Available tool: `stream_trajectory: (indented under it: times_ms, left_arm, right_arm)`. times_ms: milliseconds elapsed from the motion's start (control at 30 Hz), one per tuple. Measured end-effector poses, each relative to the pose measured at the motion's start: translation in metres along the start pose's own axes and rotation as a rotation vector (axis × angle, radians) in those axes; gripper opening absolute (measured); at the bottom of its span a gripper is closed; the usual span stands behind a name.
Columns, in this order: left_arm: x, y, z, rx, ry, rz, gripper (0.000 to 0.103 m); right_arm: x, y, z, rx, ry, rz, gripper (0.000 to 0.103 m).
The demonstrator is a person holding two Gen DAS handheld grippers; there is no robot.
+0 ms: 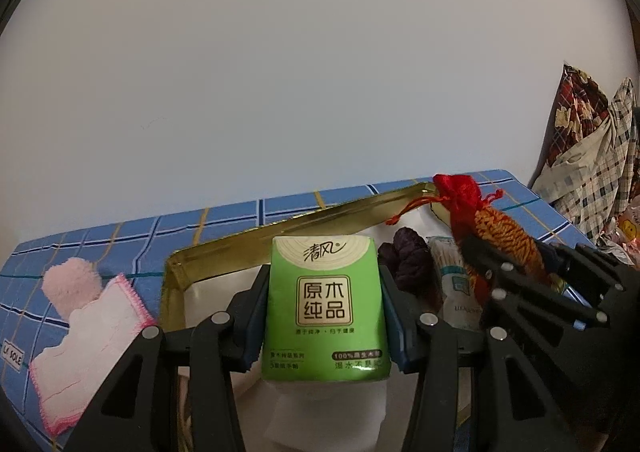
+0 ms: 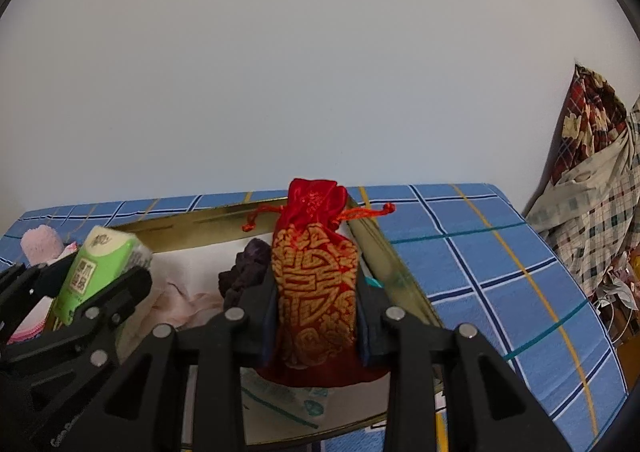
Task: Organize soft objects
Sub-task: 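Carry the tissue pack and red-gold pouch over the gold tin, then open both grippers to release the tissue pack and pouch into the tin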
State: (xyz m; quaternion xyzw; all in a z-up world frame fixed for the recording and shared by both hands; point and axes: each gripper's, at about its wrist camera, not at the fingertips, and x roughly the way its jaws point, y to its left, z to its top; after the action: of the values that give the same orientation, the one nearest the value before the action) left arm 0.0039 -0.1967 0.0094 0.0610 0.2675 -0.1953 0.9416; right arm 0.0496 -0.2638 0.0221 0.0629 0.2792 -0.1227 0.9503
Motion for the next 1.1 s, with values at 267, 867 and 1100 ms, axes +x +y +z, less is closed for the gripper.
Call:
stream_trajectory:
  times_ms: [267,867,1100]
  left_arm:
    - [-0.014,0.008,0.002,-0.038,-0.059,0.051,0.086]
    - [-0.038,0.029,-0.007,-0.036,-0.145,0.112,0.093]
    - [-0.046,0.036,-0.015,-0.030,-0.186,0.164,0.093]
  right_arm:
    - [-0.005,-0.017,-0.001,0.099,-0.025,0.014,0.075]
    - [-0.042,-0.039,-0.001,0.189,-0.262,-0.025,0.103]
    - [-0.050,-0.036,-0.004,0.170,-0.323,-0.055,0.103]
